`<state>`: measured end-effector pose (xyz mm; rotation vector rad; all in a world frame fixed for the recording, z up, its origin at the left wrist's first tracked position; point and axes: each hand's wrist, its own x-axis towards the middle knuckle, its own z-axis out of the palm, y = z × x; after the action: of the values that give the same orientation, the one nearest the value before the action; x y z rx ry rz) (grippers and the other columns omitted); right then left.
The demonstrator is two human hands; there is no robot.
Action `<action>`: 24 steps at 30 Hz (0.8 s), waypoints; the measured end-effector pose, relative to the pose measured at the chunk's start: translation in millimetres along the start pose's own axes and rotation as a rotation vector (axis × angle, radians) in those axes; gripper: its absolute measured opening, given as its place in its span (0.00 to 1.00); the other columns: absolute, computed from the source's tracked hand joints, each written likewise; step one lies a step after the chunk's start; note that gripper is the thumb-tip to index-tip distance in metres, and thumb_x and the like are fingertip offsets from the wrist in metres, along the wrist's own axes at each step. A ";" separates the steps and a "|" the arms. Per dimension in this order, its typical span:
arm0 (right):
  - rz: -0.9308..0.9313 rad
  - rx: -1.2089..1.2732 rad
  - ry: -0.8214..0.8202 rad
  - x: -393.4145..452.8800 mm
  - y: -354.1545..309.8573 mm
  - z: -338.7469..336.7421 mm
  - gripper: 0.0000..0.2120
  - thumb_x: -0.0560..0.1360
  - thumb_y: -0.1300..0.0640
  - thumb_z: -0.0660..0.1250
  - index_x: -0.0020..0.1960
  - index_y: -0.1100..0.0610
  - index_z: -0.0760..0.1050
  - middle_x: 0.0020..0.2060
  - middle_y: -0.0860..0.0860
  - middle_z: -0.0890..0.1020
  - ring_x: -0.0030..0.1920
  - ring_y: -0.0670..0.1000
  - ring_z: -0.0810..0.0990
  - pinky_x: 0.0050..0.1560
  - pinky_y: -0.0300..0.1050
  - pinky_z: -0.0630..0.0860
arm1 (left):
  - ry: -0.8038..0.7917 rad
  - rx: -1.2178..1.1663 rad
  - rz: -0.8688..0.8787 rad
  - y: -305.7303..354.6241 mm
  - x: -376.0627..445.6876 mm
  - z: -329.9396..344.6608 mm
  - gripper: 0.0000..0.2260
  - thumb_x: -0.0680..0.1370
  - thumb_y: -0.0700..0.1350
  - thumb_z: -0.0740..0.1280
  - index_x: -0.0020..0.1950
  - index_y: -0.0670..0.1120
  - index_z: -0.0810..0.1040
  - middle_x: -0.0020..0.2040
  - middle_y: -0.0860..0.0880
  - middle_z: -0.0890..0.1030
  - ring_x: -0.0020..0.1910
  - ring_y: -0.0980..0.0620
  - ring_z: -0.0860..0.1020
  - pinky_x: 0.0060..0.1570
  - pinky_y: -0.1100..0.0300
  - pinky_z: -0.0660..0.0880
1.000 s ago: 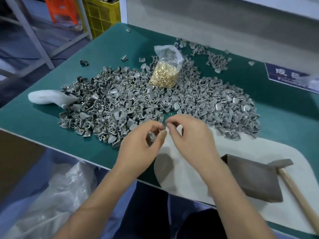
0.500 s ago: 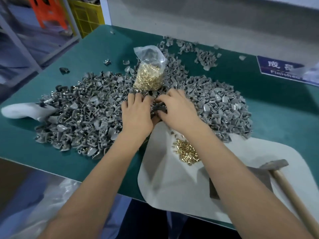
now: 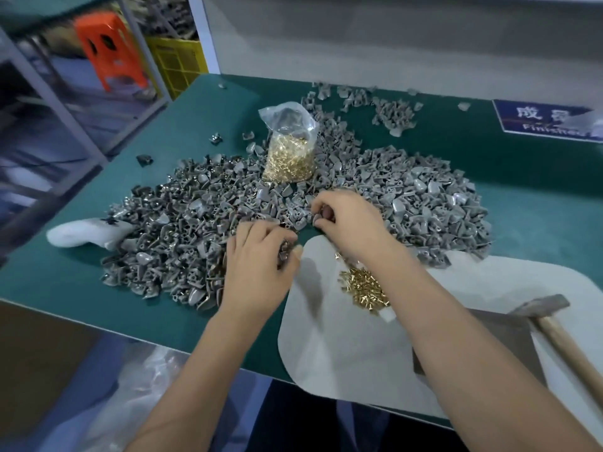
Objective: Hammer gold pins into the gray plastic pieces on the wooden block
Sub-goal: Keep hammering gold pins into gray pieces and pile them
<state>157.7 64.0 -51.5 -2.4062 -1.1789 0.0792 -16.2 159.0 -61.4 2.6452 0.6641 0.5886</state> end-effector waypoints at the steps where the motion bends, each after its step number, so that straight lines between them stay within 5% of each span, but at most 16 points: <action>1: 0.002 0.012 0.008 -0.8 -0.2 0.4 0.09 0.75 0.53 0.74 0.49 0.42 0.76 0.44 0.40 0.77 0.49 0.46 0.75 0.49 0.49 0.77 | 0.006 0.000 -0.001 3.9 -9.6 2.5 0.08 0.77 0.51 0.71 0.55 0.51 0.83 0.56 0.52 0.78 0.61 0.47 0.70 0.59 0.50 0.65; 6: 0.023 0.017 -0.045 -2.6 -6.5 -9.9 0.07 0.78 0.53 0.72 0.50 0.42 0.77 0.47 0.40 0.80 0.49 0.45 0.77 0.54 0.53 0.80 | 0.027 -0.056 0.041 20.1 -46.6 7.7 0.08 0.77 0.50 0.71 0.55 0.53 0.82 0.54 0.56 0.77 0.59 0.51 0.71 0.58 0.54 0.66; 16: -0.013 0.266 -0.087 -104.9 -10.7 -54.8 0.07 0.77 0.54 0.70 0.53 0.44 0.79 0.40 0.40 0.82 0.38 0.39 0.76 0.41 0.45 0.75 | 0.057 -0.427 -0.046 50.2 -74.4 10.2 0.19 0.78 0.52 0.72 0.68 0.58 0.73 0.51 0.62 0.76 0.55 0.63 0.70 0.55 0.59 0.70; 19: 0.037 0.313 -0.103 -134.1 3.2 -63.4 0.06 0.76 0.58 0.71 0.50 0.48 0.82 0.42 0.42 0.84 0.42 0.43 0.80 0.47 0.49 0.79 | 0.046 -0.467 0.021 72.4 -75.6 26.1 0.19 0.77 0.50 0.74 0.65 0.62 0.73 0.52 0.63 0.77 0.53 0.63 0.72 0.52 0.63 0.71; 24: 0.113 0.515 -0.073 -160.0 20.9 -69.1 0.08 0.75 0.62 0.73 0.52 0.52 0.80 0.40 0.47 0.85 0.38 0.43 0.80 0.41 0.39 0.74 | 0.056 -0.454 0.107 85.8 -77.8 43.0 0.16 0.75 0.54 0.73 0.61 0.63 0.75 0.48 0.65 0.77 0.46 0.63 0.75 0.43 0.61 0.76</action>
<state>89.0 -94.7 -21.8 -2.0194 -0.9134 0.4520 -27.3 38.4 -85.4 2.2534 0.3510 0.7461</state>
